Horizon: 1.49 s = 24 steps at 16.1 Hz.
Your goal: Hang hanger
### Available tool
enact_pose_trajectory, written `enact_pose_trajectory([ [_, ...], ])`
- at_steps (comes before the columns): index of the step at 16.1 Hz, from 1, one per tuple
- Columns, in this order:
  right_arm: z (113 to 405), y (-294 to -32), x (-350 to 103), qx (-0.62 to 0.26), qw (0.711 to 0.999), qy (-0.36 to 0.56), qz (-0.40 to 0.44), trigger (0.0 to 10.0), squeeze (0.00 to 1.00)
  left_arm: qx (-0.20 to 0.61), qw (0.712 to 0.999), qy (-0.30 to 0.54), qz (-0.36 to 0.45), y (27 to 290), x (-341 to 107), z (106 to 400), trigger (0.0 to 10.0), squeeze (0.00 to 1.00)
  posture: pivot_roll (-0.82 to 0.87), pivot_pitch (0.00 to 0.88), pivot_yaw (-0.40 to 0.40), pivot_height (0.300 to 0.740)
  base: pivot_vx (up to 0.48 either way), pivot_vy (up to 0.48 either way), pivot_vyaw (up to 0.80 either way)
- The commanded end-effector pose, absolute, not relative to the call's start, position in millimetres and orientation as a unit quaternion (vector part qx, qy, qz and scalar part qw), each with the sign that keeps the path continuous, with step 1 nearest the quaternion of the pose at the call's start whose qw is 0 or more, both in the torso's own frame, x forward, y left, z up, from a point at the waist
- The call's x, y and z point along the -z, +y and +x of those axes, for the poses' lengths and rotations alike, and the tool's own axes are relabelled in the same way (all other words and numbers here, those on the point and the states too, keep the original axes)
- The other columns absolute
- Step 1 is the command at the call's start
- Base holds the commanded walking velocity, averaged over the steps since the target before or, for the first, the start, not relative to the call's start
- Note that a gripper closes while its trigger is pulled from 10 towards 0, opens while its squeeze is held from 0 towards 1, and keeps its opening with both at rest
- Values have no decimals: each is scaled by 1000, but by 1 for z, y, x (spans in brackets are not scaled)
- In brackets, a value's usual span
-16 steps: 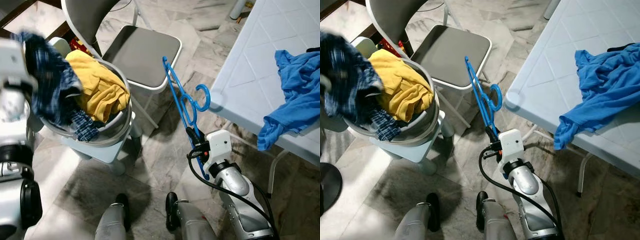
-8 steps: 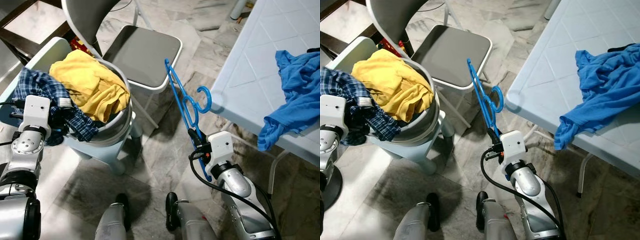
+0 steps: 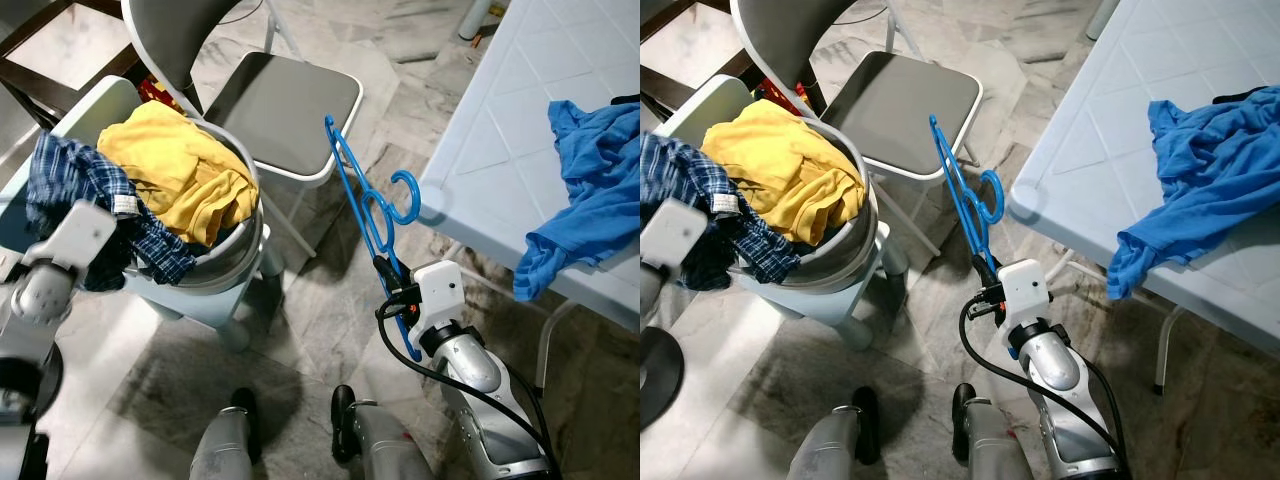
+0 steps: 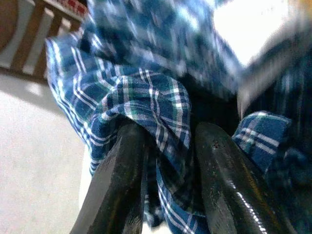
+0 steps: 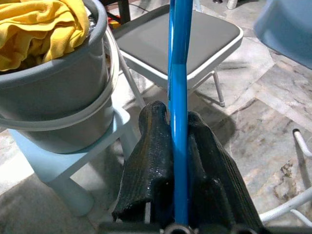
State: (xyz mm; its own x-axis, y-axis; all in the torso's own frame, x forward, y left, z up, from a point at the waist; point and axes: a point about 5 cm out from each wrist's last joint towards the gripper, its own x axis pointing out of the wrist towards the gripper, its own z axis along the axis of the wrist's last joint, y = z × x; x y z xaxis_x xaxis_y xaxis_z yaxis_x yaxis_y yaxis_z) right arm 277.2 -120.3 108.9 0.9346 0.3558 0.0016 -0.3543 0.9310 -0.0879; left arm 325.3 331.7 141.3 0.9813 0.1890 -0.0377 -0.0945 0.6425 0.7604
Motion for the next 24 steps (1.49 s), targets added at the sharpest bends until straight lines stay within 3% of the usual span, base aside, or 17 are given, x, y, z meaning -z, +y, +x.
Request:
enact_pose_trajectory([
  [1,273,-121,-103,-182,982,1,-41,10000,0,-77,899,74,425,338,-138,320,10000,1000,-170,327,-26,740,0,0,0],
  [3,274,-119,-104,-185,982,0,-40,10000,0,-51,904,121,407,336,-120,314,10000,1000,-169,325,-27,740,0,0,0],
  [10,275,-120,-104,-182,983,-1,-40,10000,0,-69,925,145,345,328,-90,299,10000,1000,-168,325,-25,740,0,0,0],
  [11,275,-120,-104,-182,982,-1,-40,10000,0,-67,923,146,349,328,-90,299,10000,902,-168,325,-25,740,0,0,0],
  [12,275,-120,-104,-182,983,-1,-41,10000,0,-32,914,167,368,326,-89,298,10000,604,-169,323,-24,740,0,0,0],
  [13,275,-122,-104,-180,983,-1,-41,10000,0,-16,910,180,374,327,-90,296,10000,376,-167,324,-22,740,0,0,0],
  [14,275,-123,-103,-179,983,0,-42,10000,0,-45,912,161,374,335,-100,295,10000,843,-166,325,-22,740,0,0,0],
  [15,275,-122,-103,-179,983,0,-41,10000,0,-60,898,146,412,339,-106,295,10000,1000,-165,325,-21,740,0,0,0],
  [17,275,-121,-103,-180,983,-1,-40,10000,0,-95,871,72,476,341,-128,296,10000,953,-164,326,-22,740,0,0,0],
  [19,275,-121,-103,-180,983,-1,-40,10000,0,-118,868,33,482,341,-141,295,10000,898,-163,327,-24,740,0,0,0],
  [20,275,-121,-103,-181,983,-1,-40,10000,0,-126,873,39,470,343,-141,295,10000,667,-163,326,-26,740,0,0,0],
  [21,275,-121,-103,-182,983,-1,-40,10000,0,-117,876,52,466,342,-137,295,10000,667,-164,326,-27,740,0,0,0],
  [22,276,-122,-104,-182,982,-2,-41,10000,0,-98,890,78,438,342,-126,295,10000,0,-167,325,-28,740,0,0,0],
  [24,275,-122,-104,-182,982,-2,-42,10000,0,-51,904,105,412,335,-116,296,10000,0,-171,325,-32,740,0,0,0],
])
